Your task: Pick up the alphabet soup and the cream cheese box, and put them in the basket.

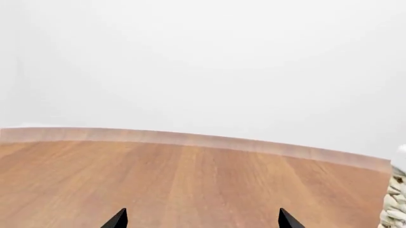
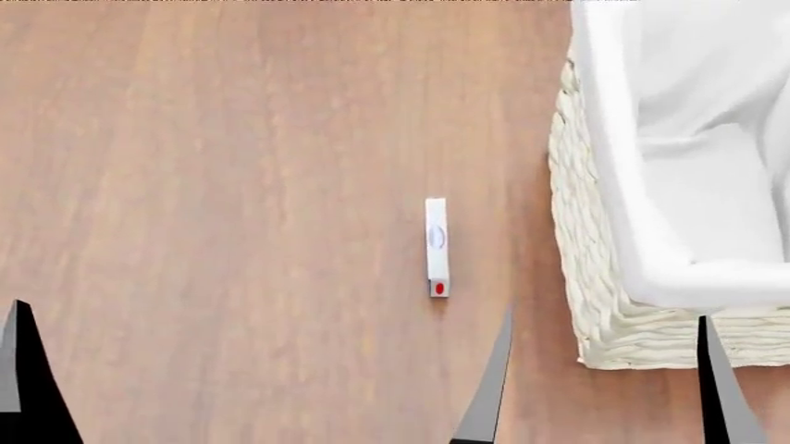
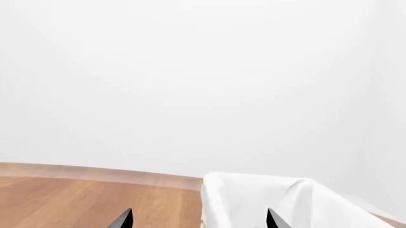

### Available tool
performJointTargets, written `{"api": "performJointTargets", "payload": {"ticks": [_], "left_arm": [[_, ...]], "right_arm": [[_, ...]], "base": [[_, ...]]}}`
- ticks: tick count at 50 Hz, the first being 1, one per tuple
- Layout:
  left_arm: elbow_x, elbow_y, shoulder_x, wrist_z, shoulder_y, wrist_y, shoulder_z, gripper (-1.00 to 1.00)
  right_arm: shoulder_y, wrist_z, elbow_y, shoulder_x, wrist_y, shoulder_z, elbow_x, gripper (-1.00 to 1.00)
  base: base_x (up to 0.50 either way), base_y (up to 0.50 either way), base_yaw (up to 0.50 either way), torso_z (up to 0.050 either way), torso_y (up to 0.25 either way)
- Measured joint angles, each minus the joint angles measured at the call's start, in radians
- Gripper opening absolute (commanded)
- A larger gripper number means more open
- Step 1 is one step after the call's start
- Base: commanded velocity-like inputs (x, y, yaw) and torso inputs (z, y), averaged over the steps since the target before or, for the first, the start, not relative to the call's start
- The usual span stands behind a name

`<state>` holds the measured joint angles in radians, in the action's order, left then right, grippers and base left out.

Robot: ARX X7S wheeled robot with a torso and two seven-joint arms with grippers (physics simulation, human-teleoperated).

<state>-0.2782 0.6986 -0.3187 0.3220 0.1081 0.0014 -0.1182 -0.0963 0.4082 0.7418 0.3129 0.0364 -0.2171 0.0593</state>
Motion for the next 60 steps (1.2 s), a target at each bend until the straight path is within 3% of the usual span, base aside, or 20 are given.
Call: {"api": "performJointTargets", "payload": {"ticks": [16, 60], "left_arm": [[-0.012, -0.006, -0.001, -0.001, 0.008, 0.027, -0.001, 1.0], [-0.021, -0.019, -0.012, 0.013, 0.005, 0.037, -0.011, 1.0]], "right_arm": [[-0.003, 0.005, -0.006, 0.006, 0.005, -0.006, -0.004, 1.0], [0.003, 0.014, -0.011, 0.019, -0.008, -0.017, -0.024, 1.0]], "base": [[0.0, 0.0, -0.02, 0.0, 0.0], [0.0, 0.0, -0.18, 0.0, 0.0]]}}
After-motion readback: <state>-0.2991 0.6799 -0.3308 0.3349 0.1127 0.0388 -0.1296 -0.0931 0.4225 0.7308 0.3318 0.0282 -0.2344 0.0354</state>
